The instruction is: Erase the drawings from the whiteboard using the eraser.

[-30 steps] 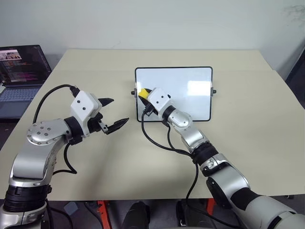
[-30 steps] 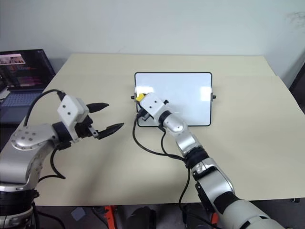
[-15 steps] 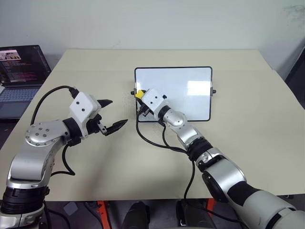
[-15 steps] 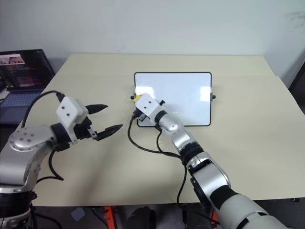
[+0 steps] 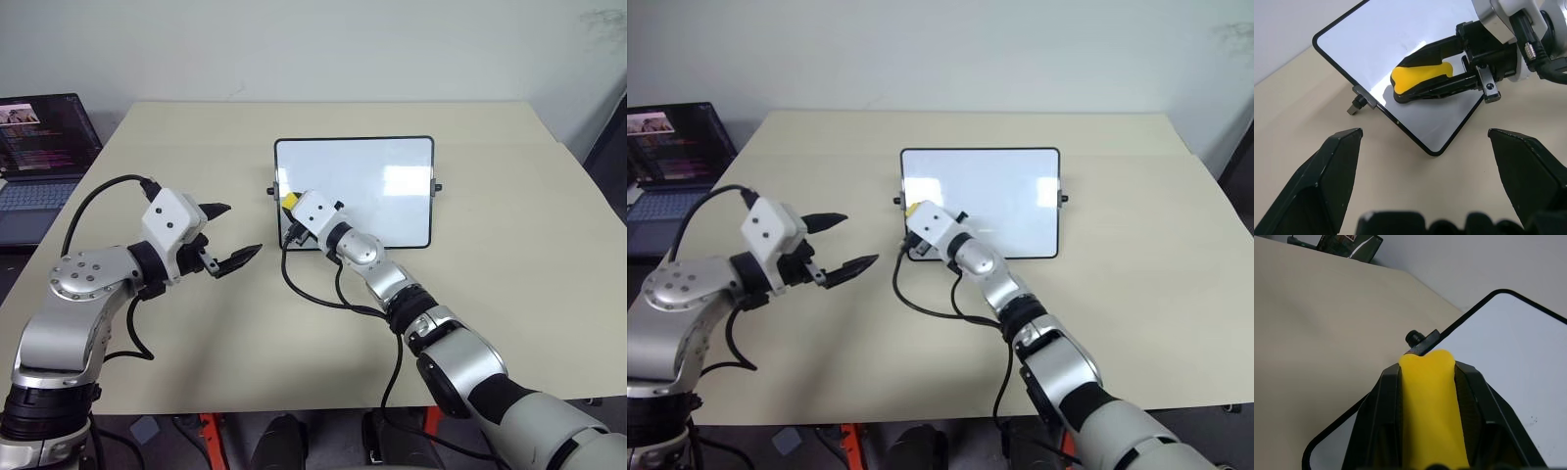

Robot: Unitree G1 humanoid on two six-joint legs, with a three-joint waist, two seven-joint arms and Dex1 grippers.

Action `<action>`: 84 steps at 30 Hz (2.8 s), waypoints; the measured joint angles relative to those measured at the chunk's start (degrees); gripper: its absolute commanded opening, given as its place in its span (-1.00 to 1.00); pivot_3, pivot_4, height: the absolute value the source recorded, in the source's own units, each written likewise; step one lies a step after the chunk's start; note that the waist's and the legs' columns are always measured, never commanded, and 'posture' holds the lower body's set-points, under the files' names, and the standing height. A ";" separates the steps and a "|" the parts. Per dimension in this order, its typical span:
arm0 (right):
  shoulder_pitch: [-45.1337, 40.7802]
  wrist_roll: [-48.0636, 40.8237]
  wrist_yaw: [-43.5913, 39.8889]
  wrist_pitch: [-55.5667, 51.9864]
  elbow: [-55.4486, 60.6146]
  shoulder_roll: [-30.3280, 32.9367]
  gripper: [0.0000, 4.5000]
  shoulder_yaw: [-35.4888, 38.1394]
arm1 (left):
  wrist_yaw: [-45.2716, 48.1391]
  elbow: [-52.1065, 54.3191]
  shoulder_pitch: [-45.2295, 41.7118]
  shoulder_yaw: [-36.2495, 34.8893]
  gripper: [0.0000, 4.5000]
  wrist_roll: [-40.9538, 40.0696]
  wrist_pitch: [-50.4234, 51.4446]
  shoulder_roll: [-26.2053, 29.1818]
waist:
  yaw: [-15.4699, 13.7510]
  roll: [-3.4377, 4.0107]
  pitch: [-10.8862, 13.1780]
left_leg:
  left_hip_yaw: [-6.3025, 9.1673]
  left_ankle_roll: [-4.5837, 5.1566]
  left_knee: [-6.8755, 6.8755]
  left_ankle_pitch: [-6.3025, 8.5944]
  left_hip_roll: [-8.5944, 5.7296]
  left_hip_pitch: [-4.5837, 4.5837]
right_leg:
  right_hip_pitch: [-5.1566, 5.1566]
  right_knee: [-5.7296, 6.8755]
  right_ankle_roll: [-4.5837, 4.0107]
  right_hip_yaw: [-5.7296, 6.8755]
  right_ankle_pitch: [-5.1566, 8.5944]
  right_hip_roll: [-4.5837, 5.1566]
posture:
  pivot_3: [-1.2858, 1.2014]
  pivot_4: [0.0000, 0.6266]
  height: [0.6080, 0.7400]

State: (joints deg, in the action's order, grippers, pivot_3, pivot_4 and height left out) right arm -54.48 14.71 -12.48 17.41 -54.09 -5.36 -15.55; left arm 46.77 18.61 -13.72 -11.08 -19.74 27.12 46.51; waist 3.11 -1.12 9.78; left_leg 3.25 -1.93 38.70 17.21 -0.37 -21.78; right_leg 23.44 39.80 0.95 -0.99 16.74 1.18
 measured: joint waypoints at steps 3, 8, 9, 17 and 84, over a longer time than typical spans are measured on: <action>0.15 0.17 0.01 -0.75 0.00 0.21 -0.48 -0.23 | 0.01 0.00 -0.04 0.00 1.00 0.00 0.00 0.00 | 0.01 0.00 0.00 | 0.00 0.00 0.00 0.00 0.00 0.00 | 0.00 0.00 0.00 0.00 0.00 0.00 | 0.03 -0.52 1.00; 0.12 1.17 -0.05 -2.40 -0.23 0.36 -0.48 -0.72 | 0.01 0.00 -0.05 0.00 1.00 0.00 0.00 0.00 | 0.04 0.00 0.00 | 0.00 0.00 0.00 0.00 0.00 0.00 | 0.00 0.00 0.00 0.00 0.00 0.00 | 0.03 -0.52 1.00; 0.07 1.39 -0.07 -2.96 -0.41 0.34 -0.48 -0.95 | 0.01 0.00 -0.06 0.00 1.00 0.00 0.00 0.00 | 0.04 0.00 0.00 | 0.00 0.00 0.00 0.00 0.00 0.00 | 0.00 0.00 0.00 0.00 0.00 0.00 | 0.03 -0.52 1.00; -0.65 2.12 -1.08 -4.29 -0.89 0.63 -0.48 -1.51 | -0.02 0.00 -0.04 0.00 1.00 0.00 0.00 -0.01 | 0.11 0.00 0.00 | 0.00 0.00 0.01 0.00 0.00 0.03 | 0.00 0.06 0.00 0.00 0.00 0.00 | 0.03 -0.52 1.00; 35.93 -8.74 -3.40 -61.58 75.18 25.83 -0.48 19.60 | 1.68 6.15 -7.43 11.89 1.00 -10.57 7.65 -10.57 | -1.30 -0.04 0.03 | -0.02 -0.02 -0.60 -0.01 0.00 0.02 | -0.16 -0.75 0.03 0.00 0.01 -0.04 | 0.03 -0.52 1.00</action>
State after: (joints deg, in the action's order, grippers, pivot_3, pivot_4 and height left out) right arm -18.55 5.96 -15.88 -44.16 21.09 20.48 4.05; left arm 48.45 24.76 -21.15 0.81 -30.30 34.77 35.94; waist 1.81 -1.15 9.82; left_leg 3.23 -1.96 38.10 17.20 -0.37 -21.76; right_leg 23.29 39.05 0.98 -0.99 16.74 1.14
